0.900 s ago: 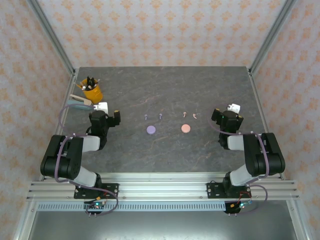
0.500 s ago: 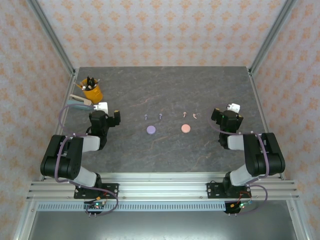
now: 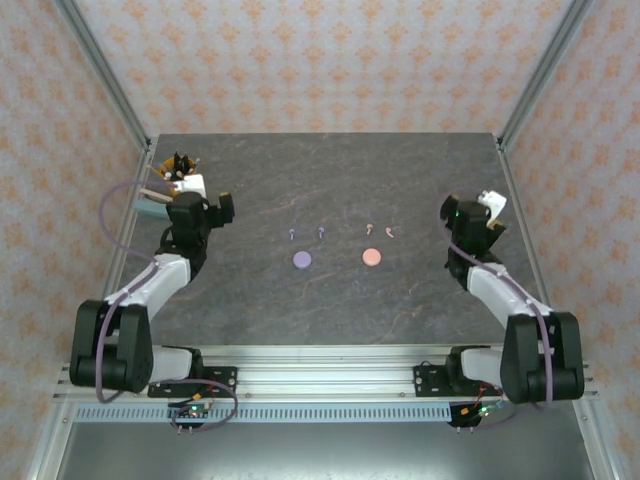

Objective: Insert the wireless bluetooth earbuds into the charging case

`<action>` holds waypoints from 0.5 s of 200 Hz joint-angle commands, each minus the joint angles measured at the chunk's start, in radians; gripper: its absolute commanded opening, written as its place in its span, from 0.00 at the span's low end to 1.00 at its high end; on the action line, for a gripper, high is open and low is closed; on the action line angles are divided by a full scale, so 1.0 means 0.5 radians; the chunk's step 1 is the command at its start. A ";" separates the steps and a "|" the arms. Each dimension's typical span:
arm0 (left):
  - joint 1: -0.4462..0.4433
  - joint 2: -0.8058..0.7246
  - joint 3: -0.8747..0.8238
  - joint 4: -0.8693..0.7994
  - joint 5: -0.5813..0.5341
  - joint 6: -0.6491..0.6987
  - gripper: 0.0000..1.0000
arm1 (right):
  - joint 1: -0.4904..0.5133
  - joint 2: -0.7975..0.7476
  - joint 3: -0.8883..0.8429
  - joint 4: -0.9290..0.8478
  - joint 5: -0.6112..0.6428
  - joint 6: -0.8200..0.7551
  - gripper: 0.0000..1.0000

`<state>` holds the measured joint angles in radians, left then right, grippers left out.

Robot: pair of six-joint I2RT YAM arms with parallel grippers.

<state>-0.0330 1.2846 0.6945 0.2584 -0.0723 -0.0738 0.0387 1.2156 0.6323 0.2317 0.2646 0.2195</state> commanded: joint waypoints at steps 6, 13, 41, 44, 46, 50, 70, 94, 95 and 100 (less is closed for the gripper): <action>-0.043 -0.124 0.278 -0.738 -0.086 -0.368 1.00 | -0.013 -0.134 0.322 -0.837 -0.170 0.345 0.99; -0.053 -0.141 0.326 -0.864 -0.076 -0.472 1.00 | -0.010 -0.140 0.395 -0.918 -0.309 0.329 0.99; -0.072 -0.161 0.477 -1.298 0.074 -0.831 1.00 | 0.092 -0.012 0.804 -1.395 -0.784 0.226 0.95; -0.075 -0.162 0.481 -1.327 0.095 -0.860 1.00 | 0.119 0.017 0.862 -1.464 -0.807 0.221 0.95; -0.075 -0.162 0.484 -1.345 0.108 -0.877 1.00 | 0.151 0.049 0.910 -1.515 -0.826 0.214 0.94; -0.080 -0.164 0.486 -1.377 0.127 -0.903 1.00 | 0.182 0.080 0.958 -1.572 -0.852 0.207 0.93; -0.084 -0.169 0.478 -1.496 0.209 -1.127 1.00 | 0.440 0.315 1.244 -1.875 -0.950 0.205 0.89; -0.081 -0.157 0.469 -1.569 0.285 -1.302 1.00 | 0.786 0.621 1.543 -2.091 -0.937 0.231 0.87; -0.081 -0.157 0.470 -1.569 0.289 -1.307 1.00 | 0.797 0.638 1.555 -2.099 -0.937 0.233 0.87; -0.079 -0.152 0.472 -1.572 0.307 -1.328 1.00 | 0.864 0.715 1.617 -2.131 -0.939 0.235 0.86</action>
<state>-0.0658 1.2053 0.9203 -0.4149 0.0219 -0.5915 0.3466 1.4540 1.3239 -0.5915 -0.1459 0.3267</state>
